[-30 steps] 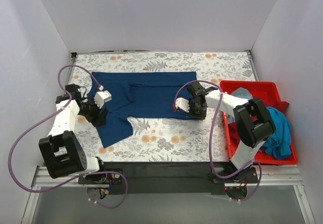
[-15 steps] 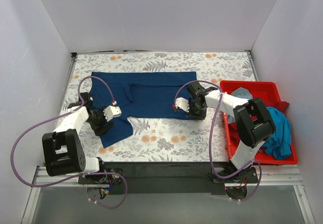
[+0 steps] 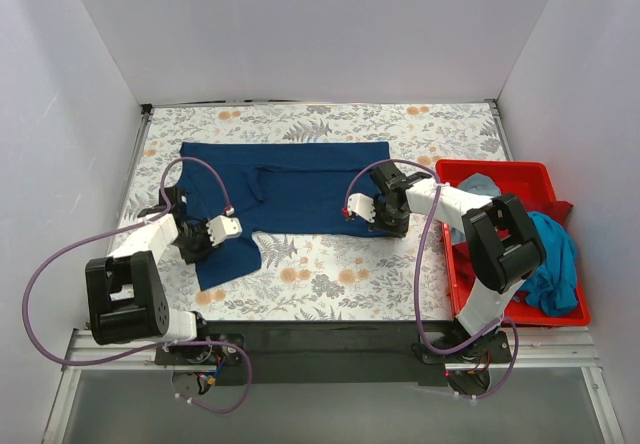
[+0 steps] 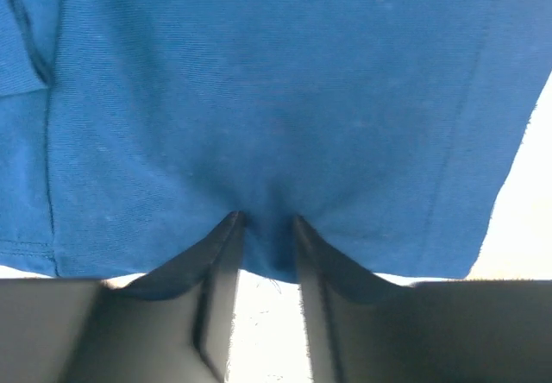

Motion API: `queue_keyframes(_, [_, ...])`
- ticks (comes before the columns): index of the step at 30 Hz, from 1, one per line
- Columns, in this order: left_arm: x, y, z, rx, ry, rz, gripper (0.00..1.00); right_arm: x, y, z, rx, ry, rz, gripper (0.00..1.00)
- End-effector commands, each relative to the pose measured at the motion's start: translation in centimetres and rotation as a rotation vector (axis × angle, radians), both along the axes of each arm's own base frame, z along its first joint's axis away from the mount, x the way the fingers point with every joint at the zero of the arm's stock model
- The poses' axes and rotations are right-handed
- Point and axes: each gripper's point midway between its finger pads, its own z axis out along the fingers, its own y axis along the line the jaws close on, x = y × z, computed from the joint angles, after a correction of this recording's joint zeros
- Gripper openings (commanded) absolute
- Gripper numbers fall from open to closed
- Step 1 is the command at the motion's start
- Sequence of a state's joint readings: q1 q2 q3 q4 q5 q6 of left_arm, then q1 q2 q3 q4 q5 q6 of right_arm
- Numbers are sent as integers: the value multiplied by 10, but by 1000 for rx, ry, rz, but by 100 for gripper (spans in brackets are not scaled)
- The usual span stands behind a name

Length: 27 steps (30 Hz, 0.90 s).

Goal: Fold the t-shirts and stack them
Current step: Fold the tshirt

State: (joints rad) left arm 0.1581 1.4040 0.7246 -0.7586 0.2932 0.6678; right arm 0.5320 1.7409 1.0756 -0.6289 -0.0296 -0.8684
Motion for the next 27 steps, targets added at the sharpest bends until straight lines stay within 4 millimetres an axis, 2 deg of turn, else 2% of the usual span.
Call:
queue_keyframes(1, [-25, 3, -13, 34, 57, -58, 17, -13, -4, -8, -15, 51, 12, 1])
queue_keyframes(5, [-50, -6, -3, -7, 118, -49, 0, -31, -6, 2, 1, 74, 21, 1])
queue_keyframes(7, [-48, -12, 13, -38, 97, -29, 0, -43, -8, 6, 13, 92, 26, 1])
queue_keyframes(9, [-53, -20, 27, -90, 114, -7, 0, -50, -11, 19, 29, 81, 32, 1])
queue_keyframes(10, [-40, -20, 44, -100, 71, 2, 0, -51, -11, 24, 37, 73, 40, 1])
queue_keyframes(11, [-42, -22, 51, -121, 83, 14, 0, -51, -11, 33, 47, 54, 48, 1])
queue_keyframes(13, [-29, -23, 68, -161, 62, 44, 0, -46, -12, 42, 53, 19, 63, 1])
queue_keyframes(14, [-15, -21, 81, -168, 44, 52, 0, -38, -11, 50, 61, -3, 63, 1])
queue_keyframes(16, [-2, -21, 92, -201, 32, 72, 0, -32, -12, 52, 50, 2, 71, 1])
queue_keyframes(17, [12, -19, 106, -204, -1, 84, 0, -27, -13, 54, 49, 0, 65, 1])
queue_keyframes(18, [18, -19, 104, -214, 13, 93, 0, -20, -11, 60, 52, -11, 66, 1])
queue_keyframes(20, [37, -16, 113, -220, -20, 108, 0, -10, -13, 58, 42, -5, 69, 1])
queue_keyframes(21, [45, -15, 111, -226, -15, 114, 0, -1, -11, 64, 48, -24, 72, 1])
queue_keyframes(23, [59, -12, 112, -229, -27, 132, 0, 11, -12, 62, 36, -26, 76, 1])
queue_keyframes(24, [71, -9, 119, -225, -53, 144, 0, 16, -13, 62, 33, -29, 77, 1])
queue_keyframes(25, [79, -8, 114, -229, -37, 151, 0, 25, -10, 67, 40, -46, 78, 1])
queue_keyframes(27, [92, -5, 117, -230, -45, 169, 0, 35, -12, 65, 33, -47, 79, 1])
